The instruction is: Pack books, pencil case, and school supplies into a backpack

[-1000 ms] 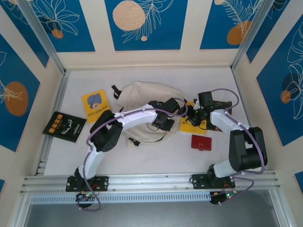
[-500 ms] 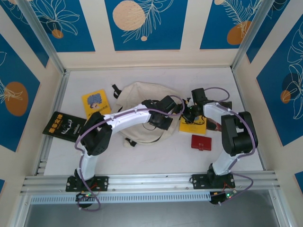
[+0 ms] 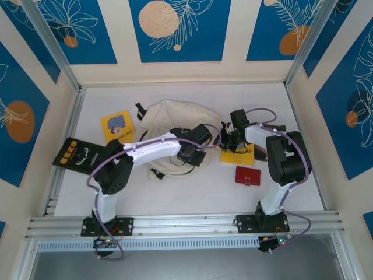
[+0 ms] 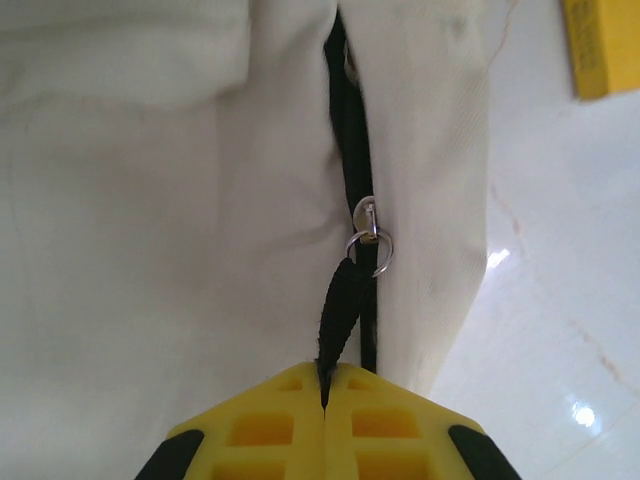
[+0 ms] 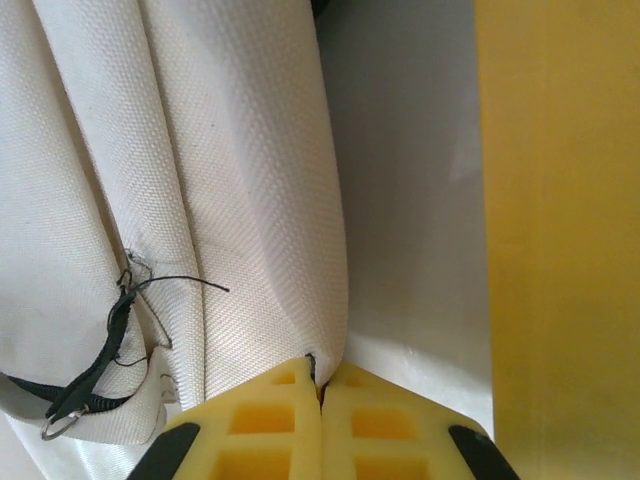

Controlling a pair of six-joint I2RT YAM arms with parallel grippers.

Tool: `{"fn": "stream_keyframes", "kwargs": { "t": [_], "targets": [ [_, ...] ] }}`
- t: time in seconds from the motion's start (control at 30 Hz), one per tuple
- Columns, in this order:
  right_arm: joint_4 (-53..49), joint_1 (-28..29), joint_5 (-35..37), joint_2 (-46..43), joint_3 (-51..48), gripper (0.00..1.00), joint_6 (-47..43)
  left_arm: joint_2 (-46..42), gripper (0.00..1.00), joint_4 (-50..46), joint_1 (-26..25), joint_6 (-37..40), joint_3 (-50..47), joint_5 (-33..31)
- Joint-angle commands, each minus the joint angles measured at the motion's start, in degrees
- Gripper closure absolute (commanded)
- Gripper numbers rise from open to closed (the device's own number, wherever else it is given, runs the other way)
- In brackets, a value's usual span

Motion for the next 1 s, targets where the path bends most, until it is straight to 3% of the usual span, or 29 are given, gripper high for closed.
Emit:
{"fn": "stream_keyframes", "kwargs": {
  "t": [0.0, 0.33, 0.63, 0.77, 0.83, 0.87, 0.97],
  "targets": [
    [-0.17, 0.06, 5.34, 1.15, 2.37, 1.00, -0.98, -4.89, 1.00, -5.28, -0.78, 1.58, -2.06, -1.19],
    [-2.78, 0.30, 12.93, 3.92, 6.71, 1.00, -1.09, -11.48, 1.00, -14.32, -0.78, 3.62, -7.19, -1.21],
    [-4.55, 0.38, 17.36, 6.76, 9.38, 1.00, -1.09, -15.62, 1.00, -21.09, -0.13, 5.91, -10.43, -7.50],
    [-4.12, 0.38, 16.64, 6.71, 10.79, 1.00, -2.16, -15.93, 1.00, -20.83, 0.70, 5.80, -10.61, -9.27],
    [-2.25, 0.19, 12.89, 5.12, 10.33, 1.00, -3.55, -15.93, 1.00, -19.15, 0.89, 6.01, -10.28, -8.61],
    [-1.65, 0.10, 10.83, 3.64, 9.69, 0.97, -4.08, -15.72, 1.00, -17.75, 0.89, 6.22, -10.01, -7.65],
    [-2.40, -0.23, 7.90, -2.19, 7.46, 0.59, -4.45, -15.28, 1.00, -12.52, 0.81, 6.77, -9.08, -3.22]
  ]
}}
